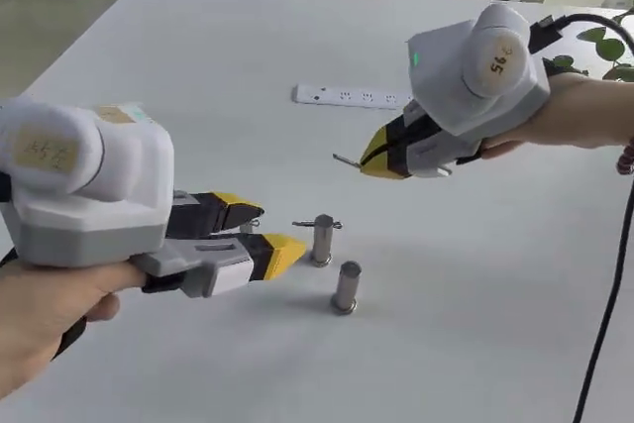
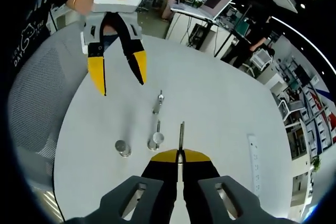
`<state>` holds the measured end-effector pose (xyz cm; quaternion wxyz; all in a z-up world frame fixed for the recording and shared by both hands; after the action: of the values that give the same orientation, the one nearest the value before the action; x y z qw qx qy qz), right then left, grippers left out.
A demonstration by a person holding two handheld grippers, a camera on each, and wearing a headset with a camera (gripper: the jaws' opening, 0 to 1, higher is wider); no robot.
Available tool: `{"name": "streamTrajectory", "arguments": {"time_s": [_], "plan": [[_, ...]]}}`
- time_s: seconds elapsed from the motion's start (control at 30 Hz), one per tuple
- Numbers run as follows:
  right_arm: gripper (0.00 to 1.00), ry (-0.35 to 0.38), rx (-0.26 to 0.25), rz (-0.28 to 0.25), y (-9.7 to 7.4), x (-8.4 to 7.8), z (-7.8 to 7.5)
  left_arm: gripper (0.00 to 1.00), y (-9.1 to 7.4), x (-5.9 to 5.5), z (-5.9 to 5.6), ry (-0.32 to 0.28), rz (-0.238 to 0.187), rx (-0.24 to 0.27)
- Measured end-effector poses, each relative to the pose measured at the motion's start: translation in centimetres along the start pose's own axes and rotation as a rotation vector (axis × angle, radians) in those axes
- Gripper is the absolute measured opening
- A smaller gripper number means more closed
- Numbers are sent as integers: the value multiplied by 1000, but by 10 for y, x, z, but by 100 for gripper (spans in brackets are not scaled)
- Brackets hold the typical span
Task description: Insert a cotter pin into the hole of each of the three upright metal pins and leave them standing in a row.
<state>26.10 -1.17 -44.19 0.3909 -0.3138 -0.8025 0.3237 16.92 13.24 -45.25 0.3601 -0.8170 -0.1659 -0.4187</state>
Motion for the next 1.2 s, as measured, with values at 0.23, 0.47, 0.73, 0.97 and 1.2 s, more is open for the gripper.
{"name": "streamTrajectory", "arguments": {"time_s": [0.23,0.47,0.73,0.97,1.2], "plan": [[0,-12,13,-46,1,15,15,31,7,7,-2,-98,-5,-32],[0,-62,2,-85,1,31,26,24,12,12,0,-197,-10,-53],[0,-118,9,-97,3,41,32,14,14,15,0,-310,-32,-96],[0,-140,0,-105,1,45,34,10,16,15,-1,-367,-36,-115],[0,-150,-11,-107,0,47,34,2,18,14,0,-387,-40,-117]]}}
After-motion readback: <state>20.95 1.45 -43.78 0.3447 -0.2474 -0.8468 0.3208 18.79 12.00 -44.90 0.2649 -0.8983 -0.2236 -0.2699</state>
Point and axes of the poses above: the centre of the closed fingertips' face, and the gripper's own axes: y roughly forward along the fingers, z roughly to its left, x roughly out of its top, the point moved 7 cm from there along -y, roughly backward along the fingers, and after that the axes turned 15 degrees about -y, right-handed, at the moved point
